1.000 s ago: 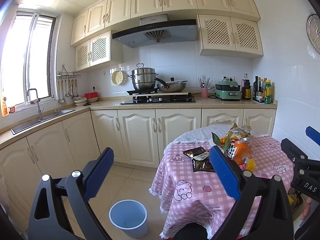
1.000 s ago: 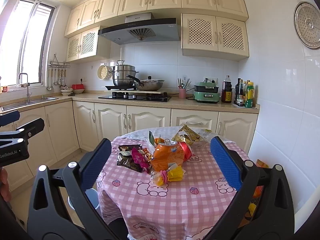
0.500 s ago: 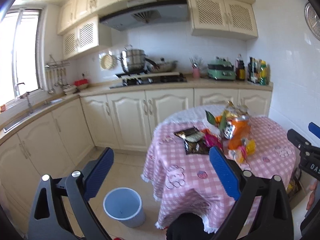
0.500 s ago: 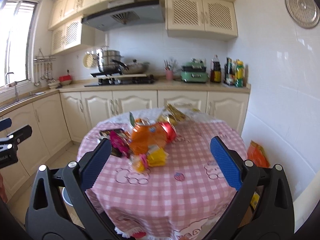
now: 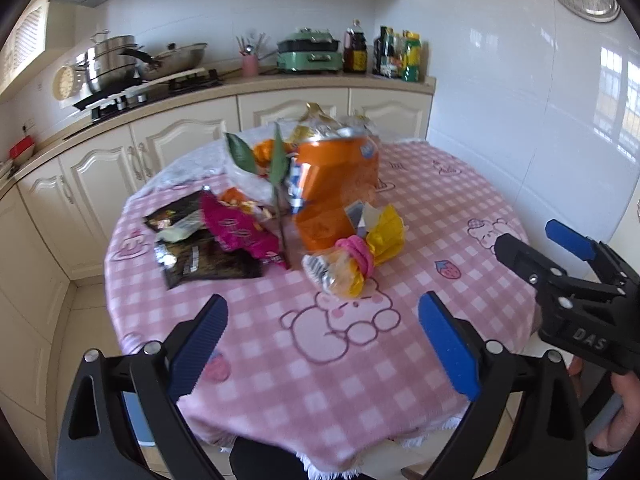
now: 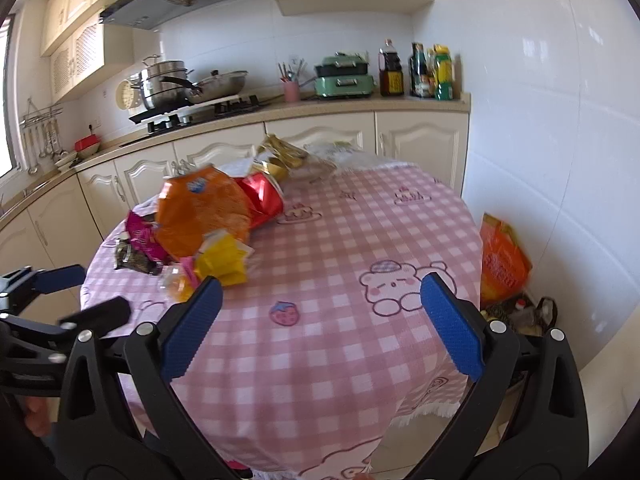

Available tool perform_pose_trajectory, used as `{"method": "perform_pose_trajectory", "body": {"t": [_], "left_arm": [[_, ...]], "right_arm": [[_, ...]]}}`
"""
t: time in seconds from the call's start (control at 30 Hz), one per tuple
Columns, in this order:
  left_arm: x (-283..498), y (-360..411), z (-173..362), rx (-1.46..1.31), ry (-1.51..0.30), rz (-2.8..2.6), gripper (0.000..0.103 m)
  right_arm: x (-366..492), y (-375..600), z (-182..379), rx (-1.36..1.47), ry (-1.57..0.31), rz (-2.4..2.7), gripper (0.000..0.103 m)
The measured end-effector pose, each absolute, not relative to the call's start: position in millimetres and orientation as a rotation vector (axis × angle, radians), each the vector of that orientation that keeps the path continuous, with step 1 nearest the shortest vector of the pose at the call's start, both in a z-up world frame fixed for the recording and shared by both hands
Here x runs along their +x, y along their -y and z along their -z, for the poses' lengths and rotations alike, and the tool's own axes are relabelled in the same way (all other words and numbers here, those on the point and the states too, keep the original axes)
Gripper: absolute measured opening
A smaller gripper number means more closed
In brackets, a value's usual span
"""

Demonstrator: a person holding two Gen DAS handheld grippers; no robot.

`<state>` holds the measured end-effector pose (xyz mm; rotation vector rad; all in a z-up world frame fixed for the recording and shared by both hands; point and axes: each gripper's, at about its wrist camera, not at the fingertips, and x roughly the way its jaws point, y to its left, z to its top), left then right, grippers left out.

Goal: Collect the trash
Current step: 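Grasp the clear plastic bag with pink and yellow ties with the left gripper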

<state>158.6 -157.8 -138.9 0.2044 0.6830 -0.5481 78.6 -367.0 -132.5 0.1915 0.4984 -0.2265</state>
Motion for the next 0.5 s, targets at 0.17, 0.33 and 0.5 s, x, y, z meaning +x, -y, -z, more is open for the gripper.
{"method": "perform_pose_trajectory", "body": {"t": [0.17, 0.33, 0.5], "left_arm": [[191, 179, 158, 0.205, -0.767, 0.575, 0.071], [213, 193, 168, 0.192, -0.842, 0.602, 0.054], [206, 184, 165, 0.164, -0.835, 0.639, 0.049]], "right_arm": [[89, 379, 137, 0.221, -0.504, 0.233, 0.097], [101, 385, 137, 0.224, -0.505, 0.227, 0.097], [106, 383, 139, 0.224, -0.517, 0.216, 0.097]]}}
